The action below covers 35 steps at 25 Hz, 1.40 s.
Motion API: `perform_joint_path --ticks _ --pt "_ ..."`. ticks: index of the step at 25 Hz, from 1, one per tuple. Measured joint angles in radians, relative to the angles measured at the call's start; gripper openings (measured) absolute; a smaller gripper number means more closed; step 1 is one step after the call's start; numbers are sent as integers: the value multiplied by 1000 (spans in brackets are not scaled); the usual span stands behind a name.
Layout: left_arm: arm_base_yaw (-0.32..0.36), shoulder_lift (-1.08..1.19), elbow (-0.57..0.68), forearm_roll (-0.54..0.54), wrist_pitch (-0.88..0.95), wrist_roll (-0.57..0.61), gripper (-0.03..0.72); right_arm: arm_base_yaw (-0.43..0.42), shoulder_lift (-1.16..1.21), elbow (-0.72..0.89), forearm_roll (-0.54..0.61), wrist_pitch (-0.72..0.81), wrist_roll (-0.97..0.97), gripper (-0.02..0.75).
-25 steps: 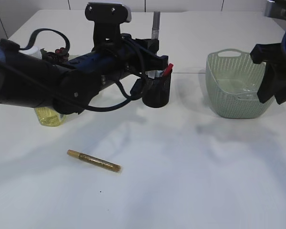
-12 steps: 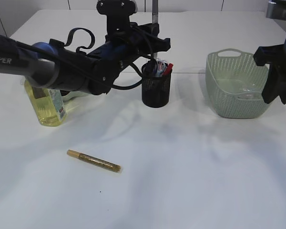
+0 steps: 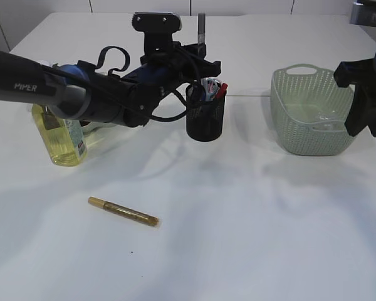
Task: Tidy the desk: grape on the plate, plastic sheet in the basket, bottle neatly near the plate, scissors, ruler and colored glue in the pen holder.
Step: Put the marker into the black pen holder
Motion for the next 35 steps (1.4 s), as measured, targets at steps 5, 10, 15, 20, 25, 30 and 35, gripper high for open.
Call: perform_joint_path --ticks 5,10,15,20,25,30,35 --pt "7 15 -5 0 6 0 54 0 0 0 0 0 0 281" --pt "8 16 -23 0 25 0 57 0 0 0 0 0 0 281" --pt "8 18 -51 2 40 0 60 0 0 0 0 0 0 281" --pt "8 39 -53 2 55 0 60 0 0 0 0 0 0 281" --pt "8 41 -53 2 66 0 63 0 0 0 0 0 0 281" --pt "8 41 -53 3 68 0 66 0 0 0 0 0 0 281" --pt "8 41 -53 3 78 0 104 0 0 0 0 0 0 281"
